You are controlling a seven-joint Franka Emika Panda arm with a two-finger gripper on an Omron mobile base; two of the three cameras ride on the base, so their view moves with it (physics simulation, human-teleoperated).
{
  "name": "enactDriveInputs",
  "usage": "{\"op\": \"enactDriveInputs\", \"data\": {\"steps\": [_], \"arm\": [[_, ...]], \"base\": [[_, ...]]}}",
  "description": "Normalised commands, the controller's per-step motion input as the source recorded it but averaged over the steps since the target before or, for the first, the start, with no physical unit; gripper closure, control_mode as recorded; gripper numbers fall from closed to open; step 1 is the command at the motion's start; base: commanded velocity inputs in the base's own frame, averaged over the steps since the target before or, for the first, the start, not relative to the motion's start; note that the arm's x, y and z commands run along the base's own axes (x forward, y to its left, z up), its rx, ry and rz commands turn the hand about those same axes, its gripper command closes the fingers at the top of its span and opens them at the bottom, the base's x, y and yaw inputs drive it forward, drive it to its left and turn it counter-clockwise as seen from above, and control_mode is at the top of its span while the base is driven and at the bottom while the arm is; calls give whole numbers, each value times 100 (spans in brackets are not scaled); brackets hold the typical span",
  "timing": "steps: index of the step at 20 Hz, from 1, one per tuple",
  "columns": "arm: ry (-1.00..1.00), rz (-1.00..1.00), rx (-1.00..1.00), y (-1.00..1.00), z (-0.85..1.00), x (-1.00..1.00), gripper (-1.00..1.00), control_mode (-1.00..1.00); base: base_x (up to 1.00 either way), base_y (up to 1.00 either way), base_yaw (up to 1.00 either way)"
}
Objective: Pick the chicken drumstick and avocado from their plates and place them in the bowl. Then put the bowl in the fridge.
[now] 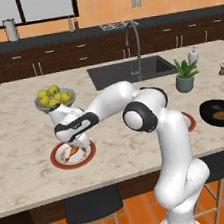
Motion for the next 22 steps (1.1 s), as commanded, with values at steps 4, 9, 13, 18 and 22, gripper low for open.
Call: {"op": "enactDriveInputs", "data": {"steps": [4, 9, 13, 18, 22], "arm": [[0, 0, 4, 27, -7, 21, -100, -100], [0, 0, 2, 37, -1, 13, -100, -100], [0, 0, 0, 14, -28, 6, -100, -100], [0, 0, -1, -37, -37, 0, 100, -100], [-4, 2, -4, -66, 10, -28, 100, -100]], "base": [[0, 0, 0], [0, 0, 0], [0, 0, 0], [0, 0, 0], [0, 0, 0]]}}
